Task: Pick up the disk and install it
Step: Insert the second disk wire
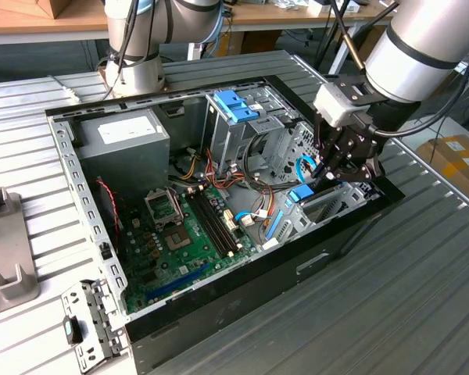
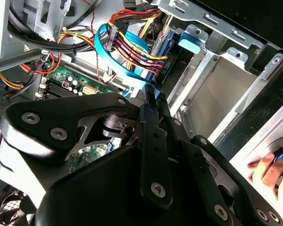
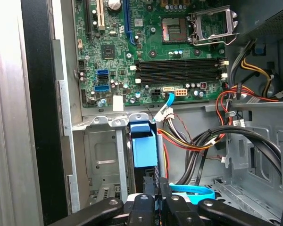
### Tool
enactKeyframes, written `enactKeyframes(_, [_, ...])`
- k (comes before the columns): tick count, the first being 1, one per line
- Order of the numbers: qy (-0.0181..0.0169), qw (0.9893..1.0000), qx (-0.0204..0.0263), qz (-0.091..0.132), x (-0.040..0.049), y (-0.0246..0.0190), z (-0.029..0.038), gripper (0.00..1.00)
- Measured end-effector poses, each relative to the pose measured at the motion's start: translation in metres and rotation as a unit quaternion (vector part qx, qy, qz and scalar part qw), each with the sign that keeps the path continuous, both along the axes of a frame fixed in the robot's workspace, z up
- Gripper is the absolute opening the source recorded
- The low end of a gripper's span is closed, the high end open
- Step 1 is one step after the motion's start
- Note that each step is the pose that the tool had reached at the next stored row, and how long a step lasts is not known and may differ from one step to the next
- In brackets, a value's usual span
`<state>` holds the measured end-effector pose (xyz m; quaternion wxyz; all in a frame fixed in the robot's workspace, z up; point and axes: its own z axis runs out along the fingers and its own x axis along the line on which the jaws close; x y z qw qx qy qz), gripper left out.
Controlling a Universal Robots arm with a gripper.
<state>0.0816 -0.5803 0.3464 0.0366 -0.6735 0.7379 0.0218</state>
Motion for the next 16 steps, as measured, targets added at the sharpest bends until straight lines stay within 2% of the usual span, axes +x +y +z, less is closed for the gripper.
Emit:
enactKeyframes(8, [-0.0001,1.0000,-0.0003,0.001,0.0002,-0.0003,-0.0003,0.16])
enactKeyframes(11, [-0.0001,1.0000,-0.0003,0.010,0.0002,-0.0003,-0.0004,0.16])
enactKeyframes(16, [0.0001,0.9999,-0.0007,0.010,0.0002,-0.0005,-0.0019,0.16])
